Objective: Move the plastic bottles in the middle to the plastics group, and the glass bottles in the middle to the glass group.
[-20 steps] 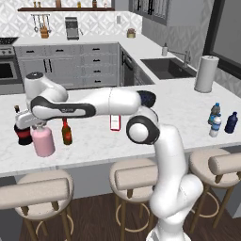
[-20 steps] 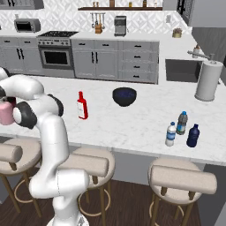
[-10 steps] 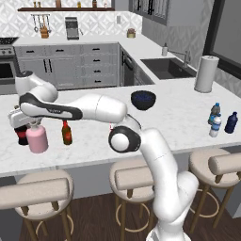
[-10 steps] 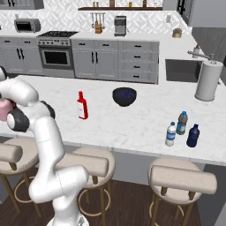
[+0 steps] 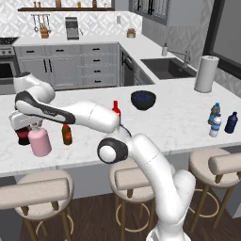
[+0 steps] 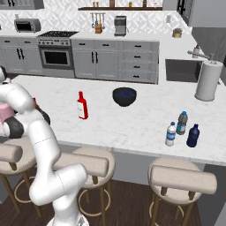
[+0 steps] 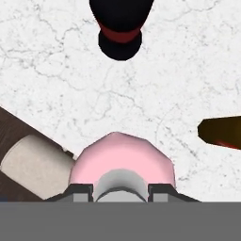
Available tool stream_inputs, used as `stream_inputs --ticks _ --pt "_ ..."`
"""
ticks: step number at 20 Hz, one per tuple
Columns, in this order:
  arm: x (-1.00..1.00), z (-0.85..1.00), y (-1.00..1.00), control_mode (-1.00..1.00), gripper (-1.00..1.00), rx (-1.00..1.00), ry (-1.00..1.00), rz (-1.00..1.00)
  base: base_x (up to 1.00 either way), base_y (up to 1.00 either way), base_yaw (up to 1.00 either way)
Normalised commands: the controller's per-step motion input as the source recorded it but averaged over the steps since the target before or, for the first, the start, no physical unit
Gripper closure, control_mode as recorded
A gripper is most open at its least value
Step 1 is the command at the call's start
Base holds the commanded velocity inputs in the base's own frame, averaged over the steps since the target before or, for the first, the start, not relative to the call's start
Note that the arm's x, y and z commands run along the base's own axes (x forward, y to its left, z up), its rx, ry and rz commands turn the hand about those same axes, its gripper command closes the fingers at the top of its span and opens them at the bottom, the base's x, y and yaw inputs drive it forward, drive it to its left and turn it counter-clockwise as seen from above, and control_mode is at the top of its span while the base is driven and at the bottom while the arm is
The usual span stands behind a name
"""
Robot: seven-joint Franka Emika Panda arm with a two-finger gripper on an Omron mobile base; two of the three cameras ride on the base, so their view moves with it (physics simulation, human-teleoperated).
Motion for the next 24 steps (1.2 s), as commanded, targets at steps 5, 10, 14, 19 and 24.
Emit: stream_inputs --ticks 5,10,14,19,24 --pt "0.0 -0.38 -0.26 -1.0 1.0 0.01 0.0 0.0 0.0 0.0 0.0" --pt "0.0 -0.28 -0.31 -1.0 1.0 0.05 0.0 0.0 0.0 0.0 0.0" --pt "0.0 -0.25 -0.2 -1.0 1.0 0.05 0.0 0.0 0.0 0.0 0.0" --pt "0.01 -0.28 -0.1 -1.0 1.0 0.04 0.0 0.0 0.0 0.0 0.0" --pt "0.1 -0.23 -0.06 -1.0 1.0 0.03 0.0 0.0 0.0 0.0 0.0"
